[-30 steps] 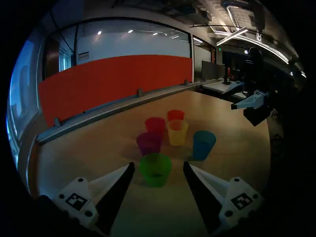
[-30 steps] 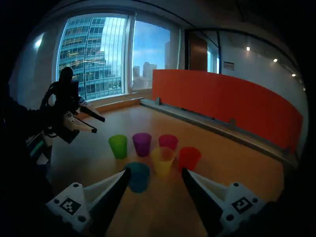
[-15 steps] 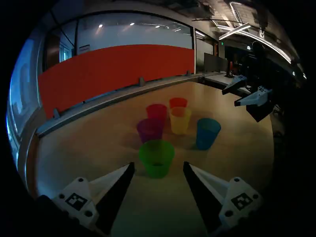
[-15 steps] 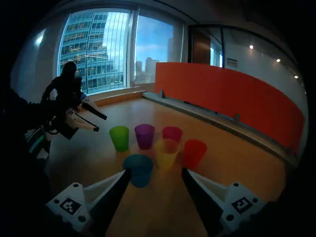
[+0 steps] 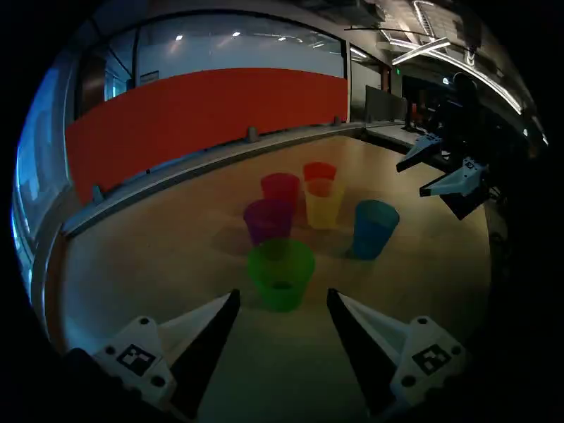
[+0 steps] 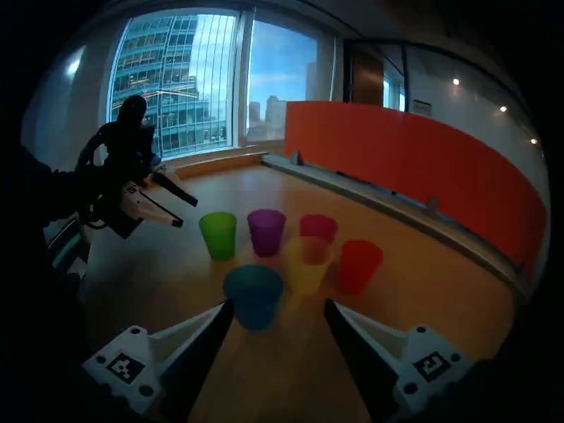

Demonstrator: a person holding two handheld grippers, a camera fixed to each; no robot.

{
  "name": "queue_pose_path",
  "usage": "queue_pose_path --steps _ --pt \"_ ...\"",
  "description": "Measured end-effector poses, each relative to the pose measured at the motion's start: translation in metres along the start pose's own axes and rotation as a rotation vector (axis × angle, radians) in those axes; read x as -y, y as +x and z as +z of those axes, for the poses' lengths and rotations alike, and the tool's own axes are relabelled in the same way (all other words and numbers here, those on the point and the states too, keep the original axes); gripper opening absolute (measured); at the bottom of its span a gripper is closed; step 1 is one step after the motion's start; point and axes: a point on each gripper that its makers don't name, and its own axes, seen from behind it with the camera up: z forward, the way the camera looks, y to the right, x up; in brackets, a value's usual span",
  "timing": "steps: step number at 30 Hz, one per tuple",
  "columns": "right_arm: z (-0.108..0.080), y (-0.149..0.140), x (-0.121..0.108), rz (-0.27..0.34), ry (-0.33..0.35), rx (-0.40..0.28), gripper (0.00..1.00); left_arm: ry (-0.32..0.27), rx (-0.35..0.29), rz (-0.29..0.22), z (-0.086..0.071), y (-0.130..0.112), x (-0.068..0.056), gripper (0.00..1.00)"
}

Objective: Pour water

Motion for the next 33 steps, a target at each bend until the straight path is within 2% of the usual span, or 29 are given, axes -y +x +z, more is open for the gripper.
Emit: queue_pose_path --steps 12,33 --pt "0.026 -0.012 0.011 -0.007 0.034 0.030 0.99 -0.005 0.040 0.015 0.011 -0.010 0.002 0.92" --pt "0.075 -0.027 0.028 -0.020 0.091 0.069 0.99 -0.019 0.067 0.011 0.027 -0.016 0.005 0.92"
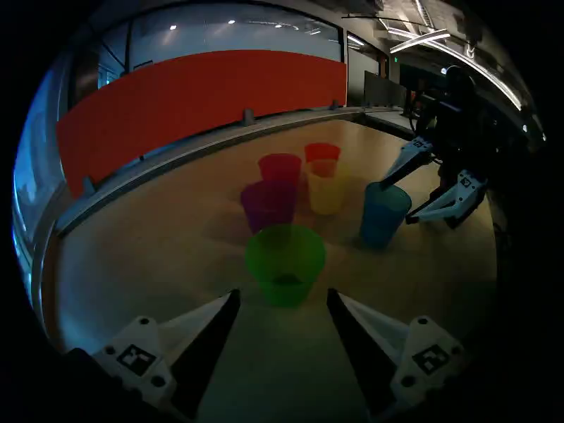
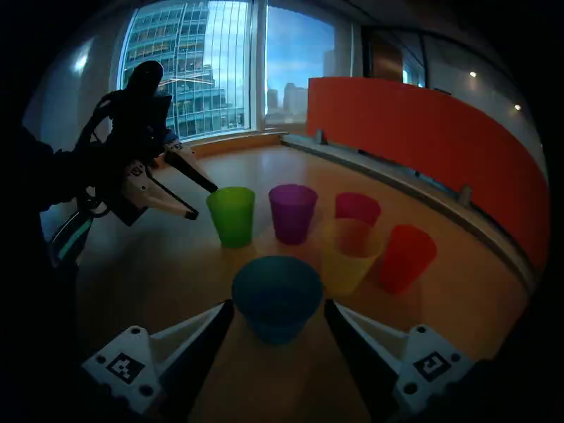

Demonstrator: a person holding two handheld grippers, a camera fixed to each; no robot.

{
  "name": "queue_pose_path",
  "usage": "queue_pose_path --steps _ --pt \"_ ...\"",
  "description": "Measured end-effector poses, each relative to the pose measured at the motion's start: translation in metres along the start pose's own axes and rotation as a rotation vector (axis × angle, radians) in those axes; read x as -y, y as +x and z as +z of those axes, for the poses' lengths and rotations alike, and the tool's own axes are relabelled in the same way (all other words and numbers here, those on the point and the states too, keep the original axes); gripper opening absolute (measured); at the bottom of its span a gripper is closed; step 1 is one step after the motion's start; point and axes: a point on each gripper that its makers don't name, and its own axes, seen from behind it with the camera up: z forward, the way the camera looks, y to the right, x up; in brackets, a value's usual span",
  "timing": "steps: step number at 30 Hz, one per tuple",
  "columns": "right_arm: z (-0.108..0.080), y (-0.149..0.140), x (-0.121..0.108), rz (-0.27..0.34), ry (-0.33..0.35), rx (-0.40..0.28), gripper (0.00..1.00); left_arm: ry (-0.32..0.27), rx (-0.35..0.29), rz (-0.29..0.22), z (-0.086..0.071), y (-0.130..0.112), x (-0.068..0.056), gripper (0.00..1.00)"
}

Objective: Pour water

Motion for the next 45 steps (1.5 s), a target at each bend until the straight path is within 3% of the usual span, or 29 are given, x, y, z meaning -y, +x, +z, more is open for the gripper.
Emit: queue_pose_path --steps 19,24,45 --pt "0.027 0.004 0.001 -0.011 0.012 -0.001 0.99 -0.011 0.005 0.007 0.006 0.000 0.000 0.92" --pt "0.029 0.003 -0.001 -0.011 0.002 -0.003 0.93 -0.014 0.008 0.013 0.007 0.000 -0.001 0.92" --pt "0.010 0.010 -0.009 -0.006 -0.018 -0.014 0.91 -0.024 0.023 0.023 0.021 0.002 -0.003 0.91"
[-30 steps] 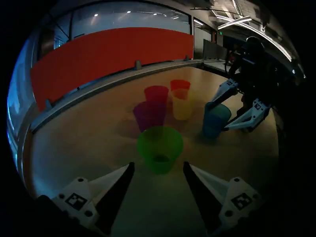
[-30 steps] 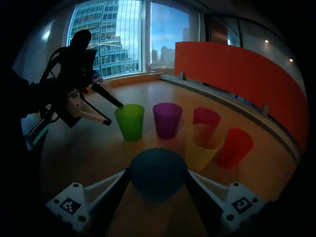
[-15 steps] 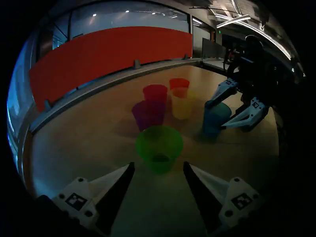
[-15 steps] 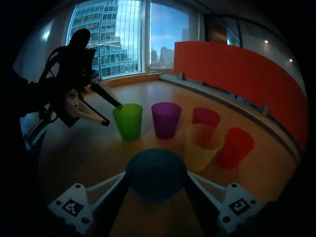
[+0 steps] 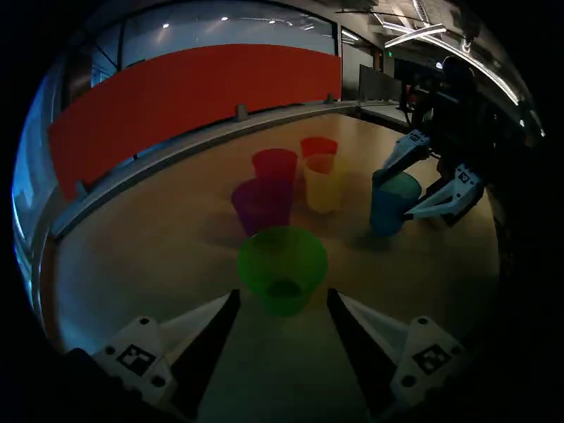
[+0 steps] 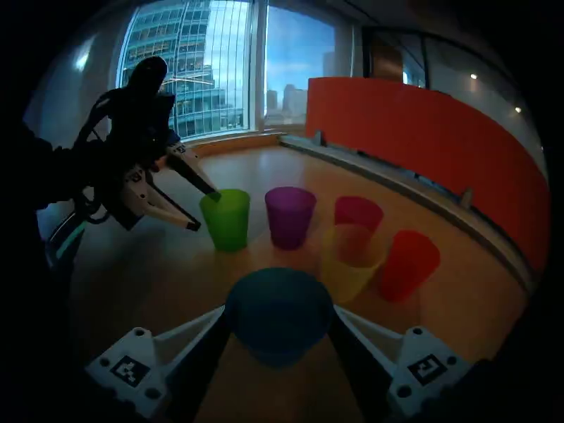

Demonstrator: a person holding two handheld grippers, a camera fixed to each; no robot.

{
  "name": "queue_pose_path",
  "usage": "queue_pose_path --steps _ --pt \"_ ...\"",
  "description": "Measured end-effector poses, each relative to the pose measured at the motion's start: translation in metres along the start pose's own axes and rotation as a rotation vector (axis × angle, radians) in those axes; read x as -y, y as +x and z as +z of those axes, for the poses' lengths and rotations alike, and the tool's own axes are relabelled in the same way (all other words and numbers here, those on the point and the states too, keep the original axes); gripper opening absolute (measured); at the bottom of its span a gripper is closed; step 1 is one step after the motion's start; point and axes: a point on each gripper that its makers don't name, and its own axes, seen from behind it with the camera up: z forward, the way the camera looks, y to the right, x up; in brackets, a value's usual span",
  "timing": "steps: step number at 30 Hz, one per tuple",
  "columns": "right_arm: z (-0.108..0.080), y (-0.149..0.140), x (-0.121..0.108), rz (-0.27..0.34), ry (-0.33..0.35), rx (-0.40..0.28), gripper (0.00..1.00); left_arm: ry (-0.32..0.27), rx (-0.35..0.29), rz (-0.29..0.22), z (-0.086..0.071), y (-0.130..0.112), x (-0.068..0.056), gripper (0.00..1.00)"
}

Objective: Pour water

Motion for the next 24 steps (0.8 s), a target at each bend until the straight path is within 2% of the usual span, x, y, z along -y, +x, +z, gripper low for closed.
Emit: queue_pose_path --steps 12,24 --pt "-0.023 0.009 -0.013 -0.008 -0.040 -0.026 0.91 -0.019 0.006 -0.005 0.019 0.005 -0.002 0.91" --pt "-0.035 0.004 -0.021 0.002 -0.064 -0.031 0.91 -0.022 0.000 -0.005 0.030 0.015 -0.002 0.91"
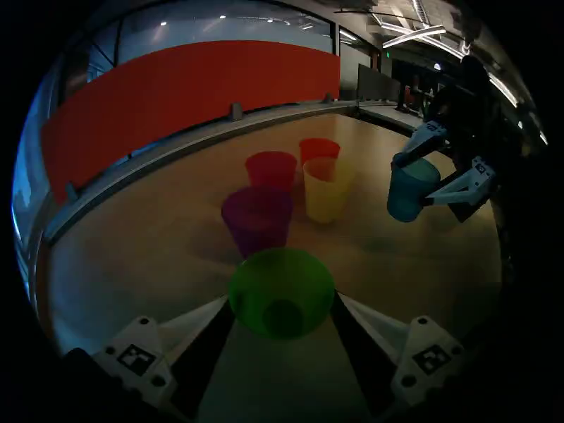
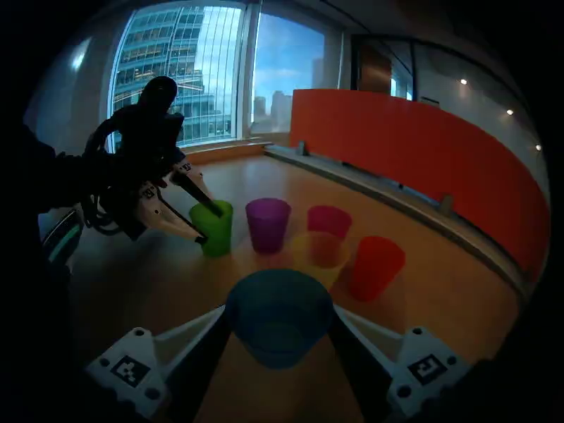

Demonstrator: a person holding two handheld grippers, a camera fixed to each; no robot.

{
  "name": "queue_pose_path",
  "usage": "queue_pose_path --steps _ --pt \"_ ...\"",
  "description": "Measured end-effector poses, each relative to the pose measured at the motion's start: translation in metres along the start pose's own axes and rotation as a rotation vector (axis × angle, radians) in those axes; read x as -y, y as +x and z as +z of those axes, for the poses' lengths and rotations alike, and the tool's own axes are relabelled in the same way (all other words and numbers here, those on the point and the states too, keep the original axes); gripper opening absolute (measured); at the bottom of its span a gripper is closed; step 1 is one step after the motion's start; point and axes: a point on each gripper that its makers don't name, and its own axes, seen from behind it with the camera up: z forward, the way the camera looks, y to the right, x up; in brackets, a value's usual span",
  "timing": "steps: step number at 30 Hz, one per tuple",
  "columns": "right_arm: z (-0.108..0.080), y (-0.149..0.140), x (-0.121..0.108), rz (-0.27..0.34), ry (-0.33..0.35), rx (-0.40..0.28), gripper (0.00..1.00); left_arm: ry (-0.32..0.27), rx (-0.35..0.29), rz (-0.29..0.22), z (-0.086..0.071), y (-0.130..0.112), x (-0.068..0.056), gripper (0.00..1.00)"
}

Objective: Pour water

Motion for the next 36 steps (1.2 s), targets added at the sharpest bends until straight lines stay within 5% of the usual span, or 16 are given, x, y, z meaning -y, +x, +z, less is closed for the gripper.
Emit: queue_pose_path --steps 18,36 --pt "-0.008 -0.001 -0.007 0.003 -0.019 -0.008 0.91 -0.022 -0.027 -0.040 -0.001 0.008 -0.003 0.87" --pt "-0.031 0.025 -0.009 0.001 -0.059 -0.068 0.91 0.024 -0.180 -0.017 -0.040 0.057 -0.005 0.87"
